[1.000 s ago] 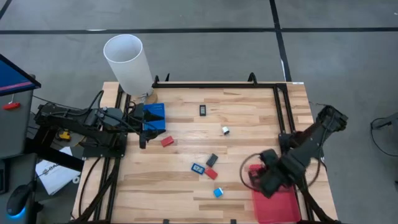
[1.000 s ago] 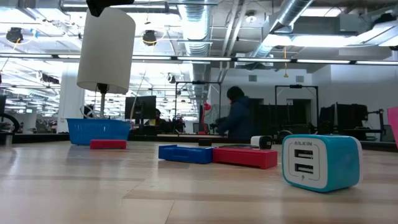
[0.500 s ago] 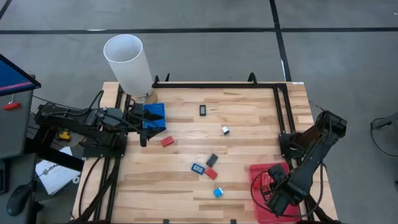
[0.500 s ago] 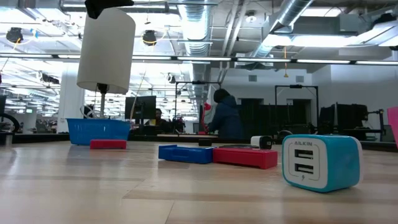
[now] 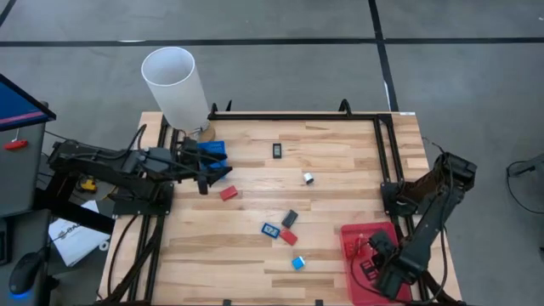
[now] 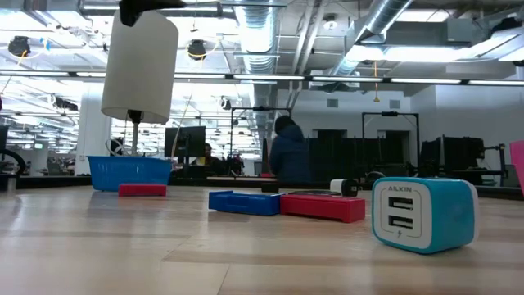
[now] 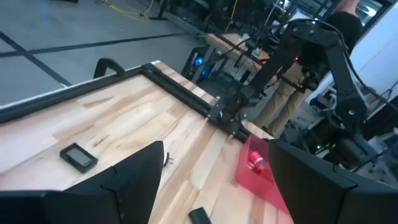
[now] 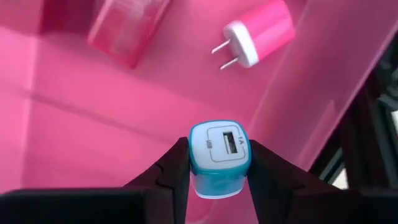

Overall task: Pick & Place Office items
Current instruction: Put the top blue charger adapter into the red bin, then put the blue charger adapter into the red bin

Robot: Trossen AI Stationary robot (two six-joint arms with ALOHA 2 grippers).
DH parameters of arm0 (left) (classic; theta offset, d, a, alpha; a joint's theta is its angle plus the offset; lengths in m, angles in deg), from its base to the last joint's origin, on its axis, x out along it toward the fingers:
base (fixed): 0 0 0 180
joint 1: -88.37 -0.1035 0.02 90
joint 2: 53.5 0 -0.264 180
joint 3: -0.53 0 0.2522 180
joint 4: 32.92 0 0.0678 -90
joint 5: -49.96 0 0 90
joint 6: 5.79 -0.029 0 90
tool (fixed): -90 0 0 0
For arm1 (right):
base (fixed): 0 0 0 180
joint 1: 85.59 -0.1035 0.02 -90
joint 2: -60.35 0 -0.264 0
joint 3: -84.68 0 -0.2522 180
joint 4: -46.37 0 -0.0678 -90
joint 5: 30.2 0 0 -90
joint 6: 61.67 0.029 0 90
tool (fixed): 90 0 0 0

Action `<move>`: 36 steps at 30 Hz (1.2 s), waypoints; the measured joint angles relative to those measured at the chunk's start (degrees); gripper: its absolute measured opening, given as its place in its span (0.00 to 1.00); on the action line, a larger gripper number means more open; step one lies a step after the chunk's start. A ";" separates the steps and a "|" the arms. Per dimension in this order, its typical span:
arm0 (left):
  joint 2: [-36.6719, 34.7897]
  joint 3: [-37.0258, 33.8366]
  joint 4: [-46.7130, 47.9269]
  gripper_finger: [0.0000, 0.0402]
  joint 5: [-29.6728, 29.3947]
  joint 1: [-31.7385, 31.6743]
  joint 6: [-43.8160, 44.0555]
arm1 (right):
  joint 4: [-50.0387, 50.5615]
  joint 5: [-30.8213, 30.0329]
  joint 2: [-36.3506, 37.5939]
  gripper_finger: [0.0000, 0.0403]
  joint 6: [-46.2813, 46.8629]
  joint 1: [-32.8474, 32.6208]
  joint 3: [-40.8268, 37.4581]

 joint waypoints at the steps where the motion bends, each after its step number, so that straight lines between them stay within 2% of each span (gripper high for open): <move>1: 0.60 0.00 -0.46 0.71 -0.07 0.00 0.55 | -0.71 -0.40 0.00 0.29 -0.17 -0.41 -0.47; 10: 5.82 0.00 -4.00 0.71 0.26 0.00 1.71 | -0.85 -4.91 -0.02 0.29 -2.19 -0.82 -0.70; 15: 7.61 0.00 -6.17 0.71 0.27 0.23 1.76 | -0.81 -5.26 -0.02 0.51 -2.60 -0.86 -0.70; 18: 7.80 0.00 -6.13 0.71 0.26 0.55 1.72 | -0.65 -5.46 -0.02 0.58 -3.23 -0.84 -0.25; 23: 7.29 0.00 -6.11 0.71 0.24 0.87 1.46 | -0.11 -5.88 -0.02 0.58 -5.76 -0.82 2.82; 26: 7.15 0.00 -6.05 0.71 0.23 0.87 1.32 | 0.84 -9.02 0.29 0.56 -8.30 -0.82 6.24; 29: 7.17 0.00 -6.04 0.71 0.23 0.63 1.25 | 0.87 -15.34 1.75 0.53 -13.40 0.07 9.65; 32: 7.17 0.00 -6.01 0.71 0.22 0.63 1.18 | 0.88 -21.86 3.34 0.51 -22.40 2.13 12.38; 36: 7.17 0.00 -6.02 0.71 0.21 0.63 0.97 | 0.20 -23.71 4.83 0.51 -37.33 7.41 14.30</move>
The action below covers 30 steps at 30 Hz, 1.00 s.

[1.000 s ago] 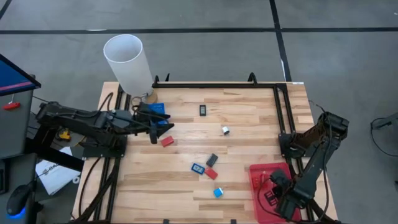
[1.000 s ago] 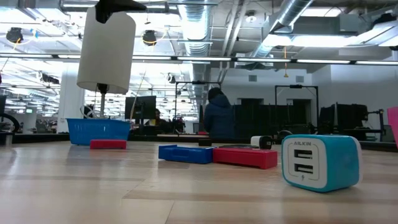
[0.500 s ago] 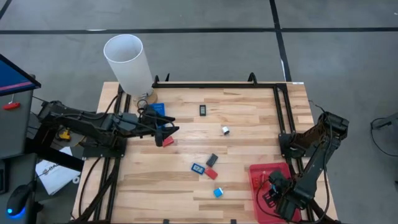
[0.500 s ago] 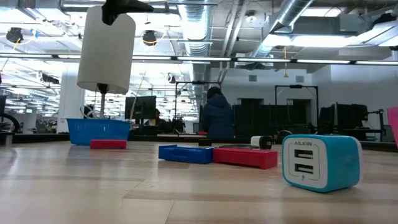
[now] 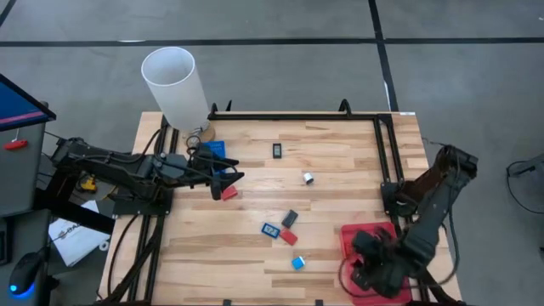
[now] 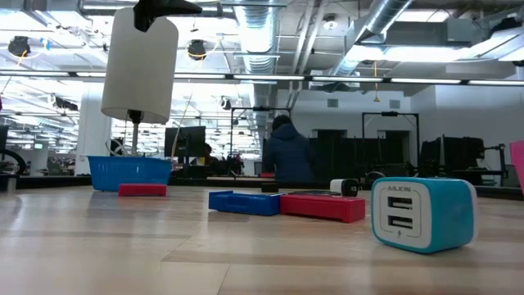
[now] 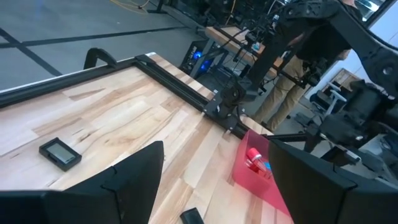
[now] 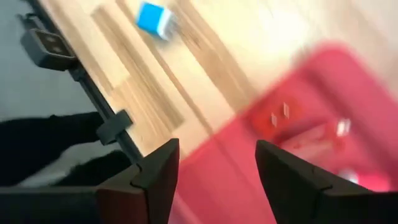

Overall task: Pick & Place Office items
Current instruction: Put the blue charger adapter into the red bin

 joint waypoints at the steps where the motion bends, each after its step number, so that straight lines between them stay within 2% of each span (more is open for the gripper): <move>1: 0.00 0.00 0.00 0.71 0.02 0.00 -0.02 | -0.73 0.04 0.18 0.51 -4.20 1.72 0.12; 4: 0.00 0.00 0.00 0.71 1.17 0.00 -0.07 | -3.76 1.16 0.51 0.53 -16.49 7.95 0.15; 6: 0.00 0.00 -0.02 0.71 2.24 0.01 -0.09 | -6.55 4.26 0.48 0.54 -23.92 12.92 0.15; 12: -0.94 0.00 0.05 0.71 4.56 0.77 -0.36 | -12.38 9.21 0.50 0.54 -42.41 26.47 0.15; 19: -4.06 -0.02 -0.07 0.71 4.54 1.77 -4.28 | -12.83 13.59 0.48 0.53 -59.04 39.80 0.15; 24: -6.80 -0.02 -0.01 0.71 3.10 1.75 -6.49 | -13.05 15.18 0.30 0.53 -71.12 46.50 0.15; 30: -8.26 -0.02 -0.02 0.71 1.99 1.73 -7.91 | -13.05 20.02 0.29 0.53 -79.45 53.08 0.15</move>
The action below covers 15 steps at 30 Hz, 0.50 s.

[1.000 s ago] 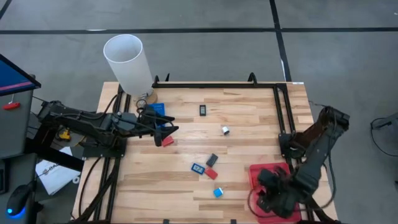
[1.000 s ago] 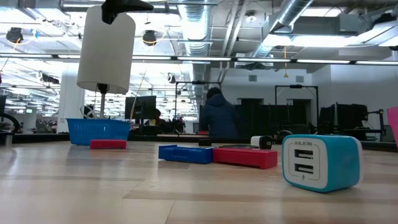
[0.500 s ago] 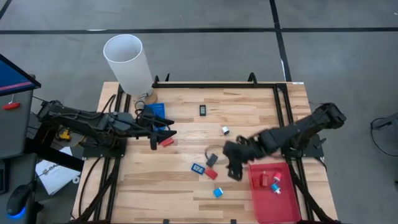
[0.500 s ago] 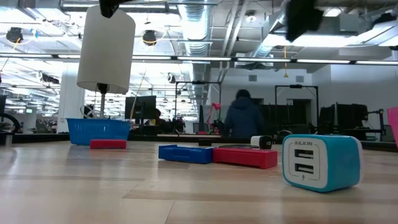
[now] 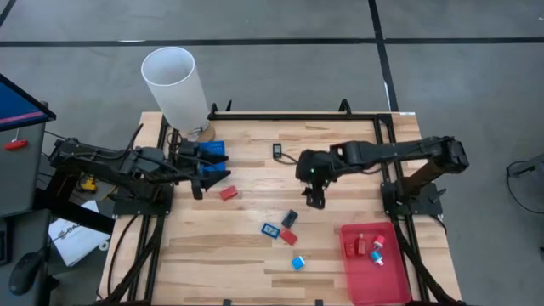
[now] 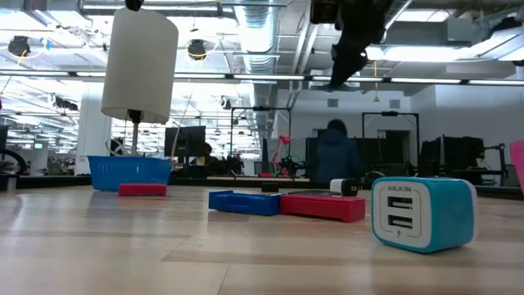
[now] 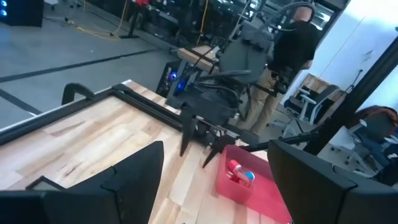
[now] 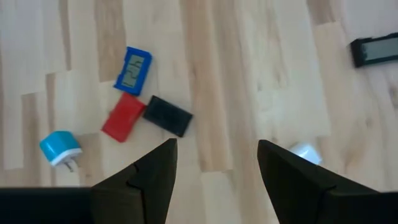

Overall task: Pick & Place Office items
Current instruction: Put the blue charger adapter into the red bin

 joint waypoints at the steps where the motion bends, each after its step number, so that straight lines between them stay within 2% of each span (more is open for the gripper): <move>1: -0.01 0.00 -0.02 0.71 -0.20 0.01 -0.28 | 0.00 0.57 0.00 0.53 -1.25 0.74 0.00; 9: 0.15 0.00 -0.04 0.71 -1.08 -0.01 -0.79 | -0.51 6.05 -5.28 0.53 -4.93 3.48 0.07; 15: 0.12 0.00 -0.14 0.71 -1.47 -0.01 0.10 | -0.29 8.75 -11.25 0.53 -4.69 0.17 1.11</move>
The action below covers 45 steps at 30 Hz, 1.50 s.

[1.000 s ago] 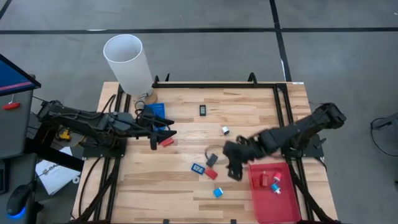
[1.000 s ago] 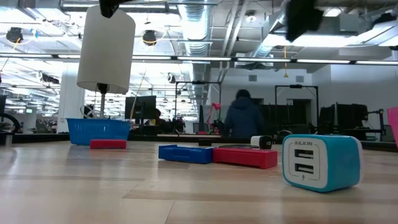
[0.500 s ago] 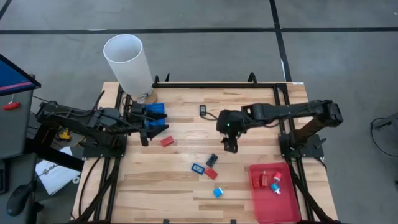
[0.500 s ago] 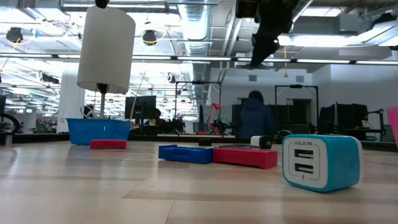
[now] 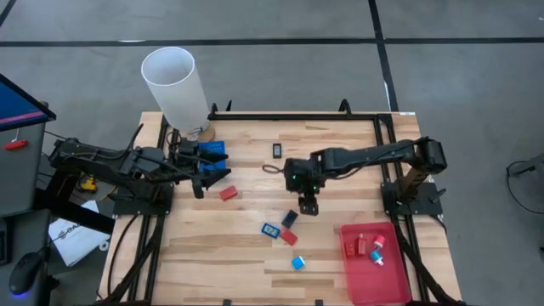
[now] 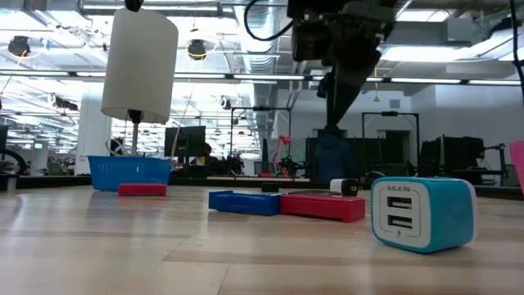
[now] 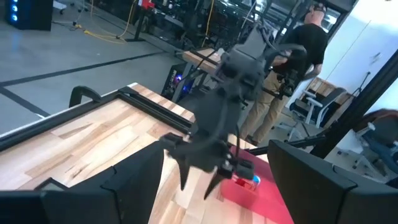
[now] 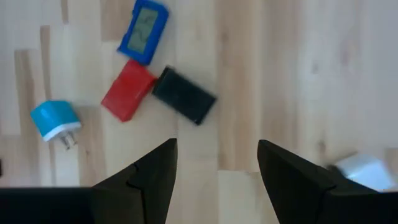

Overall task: Pick & Place Office items
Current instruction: Put the blue charger adapter into the red bin

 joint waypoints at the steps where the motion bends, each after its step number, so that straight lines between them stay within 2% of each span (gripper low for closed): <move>1: 0.00 0.00 0.00 0.71 0.00 0.00 0.29 | 0.00 0.01 -0.04 0.53 0.26 -0.86 0.11; 9: 0.02 0.00 -0.04 0.71 -0.04 0.00 0.42 | -5.60 0.99 0.61 0.53 8.10 -9.43 0.27; 12: 0.02 0.00 -0.02 0.71 -0.07 0.00 0.38 | -8.92 -1.56 0.43 0.53 8.98 -12.65 0.26; 18: 0.02 0.00 -0.02 0.71 -0.09 0.00 0.14 | -15.72 -7.21 -0.60 0.53 2.23 -16.37 -1.60; 22: 0.02 0.00 0.00 0.71 -0.09 0.00 0.09 | -17.42 -7.69 -2.95 0.53 -5.41 -15.69 -3.31; 26: 0.04 0.00 0.07 0.71 0.09 0.00 0.09 | -18.71 -6.42 -5.49 0.53 -7.02 -14.82 -3.47; 31: 0.04 0.00 -0.09 0.71 0.13 0.02 0.47 | -17.25 1.36 -5.33 0.53 -0.95 -15.85 -3.38; 37: 0.04 0.00 -0.21 0.71 0.28 0.02 0.40 | -18.22 2.45 -3.54 0.53 0.96 -23.19 -3.38; 41: 0.04 0.00 0.00 0.71 0.33 0.02 0.40 | -22.81 -3.91 -3.76 0.53 -3.28 -28.15 -3.39; 43: 0.04 0.00 0.05 0.71 0.35 0.02 0.40 | -23.91 -8.61 -3.76 0.53 -3.67 -28.68 -3.38; 45: 0.04 0.00 0.03 0.71 0.35 0.02 0.40 | -23.91 -10.43 -3.76 0.53 -3.39 -28.12 -3.38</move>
